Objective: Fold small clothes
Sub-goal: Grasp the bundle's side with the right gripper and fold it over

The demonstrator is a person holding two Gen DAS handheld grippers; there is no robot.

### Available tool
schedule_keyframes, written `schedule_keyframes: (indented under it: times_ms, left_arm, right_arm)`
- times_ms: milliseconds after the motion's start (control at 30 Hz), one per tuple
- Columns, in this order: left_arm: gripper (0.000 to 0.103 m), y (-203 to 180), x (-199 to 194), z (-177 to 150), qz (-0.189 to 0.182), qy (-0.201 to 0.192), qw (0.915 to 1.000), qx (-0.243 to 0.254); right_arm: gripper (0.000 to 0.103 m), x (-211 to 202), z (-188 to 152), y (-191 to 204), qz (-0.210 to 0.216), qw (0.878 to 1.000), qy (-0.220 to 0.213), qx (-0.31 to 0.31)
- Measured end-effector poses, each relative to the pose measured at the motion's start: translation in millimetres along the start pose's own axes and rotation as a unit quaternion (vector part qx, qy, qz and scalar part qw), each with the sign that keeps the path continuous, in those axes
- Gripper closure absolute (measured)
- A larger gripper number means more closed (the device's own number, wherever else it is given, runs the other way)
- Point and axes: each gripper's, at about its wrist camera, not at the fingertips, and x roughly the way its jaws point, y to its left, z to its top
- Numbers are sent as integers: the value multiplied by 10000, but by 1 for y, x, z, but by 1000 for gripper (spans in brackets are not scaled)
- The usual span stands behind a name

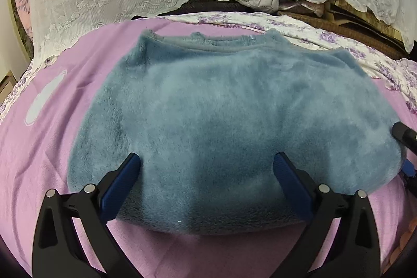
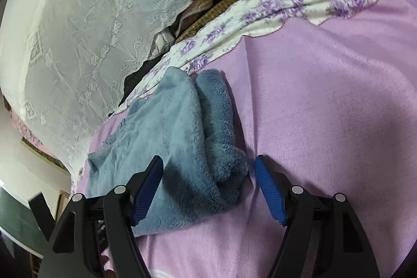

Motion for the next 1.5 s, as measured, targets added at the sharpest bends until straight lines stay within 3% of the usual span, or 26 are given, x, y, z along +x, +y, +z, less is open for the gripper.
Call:
schedule_keyframes:
  times_ms: [233,467,533,567,600,767,1067,1133,1200,1267,1500]
  left_arm:
    - [4,-7,2,-3,231,-43,9995,206]
    - [4,-1,-2,-3,56,-99,9999,57]
    - [4,6,-7,1,-74,-125,9998,-128]
    - [4,8,-10,4,-105,-155,9995,-255]
    - [4,9,-12,7,-119,-189,9993,-298]
    - [4,-10,-1,8,150,-122,9998,46]
    - [4,-7,1,6,165,-141,9997,73]
    - [4,-5,1,6,144,-136,9998,59]
    - [4,-6,1,5,138,-139,9998,60]
    - [4,-6,1,5,135,-138,9998,56]
    - [4,-6,2,4,89,-128,9999,25]
  right_arm:
    - [30,19,13,-5,63,9993,72,355]
    - [28,39,26,5,-43,9996,213,151]
    - [37,38,25,8,-51,9997,234,39]
    - [54,38,24,9,54,9995,304,33]
    - [58,39,23,9,127,9993,348,64]
    - [55,38,22,12,139,9993,341,-61]
    - [47,38,17,14,15,9991,298,-293]
    - [48,37,16,15,-5,9991,273,-316]
    - [64,34,16,17,6,9991,222,-369]
    - [69,28,15,23,43,9985,93,-534]
    - [68,19,10,44,-71,9941,-148,-1071]
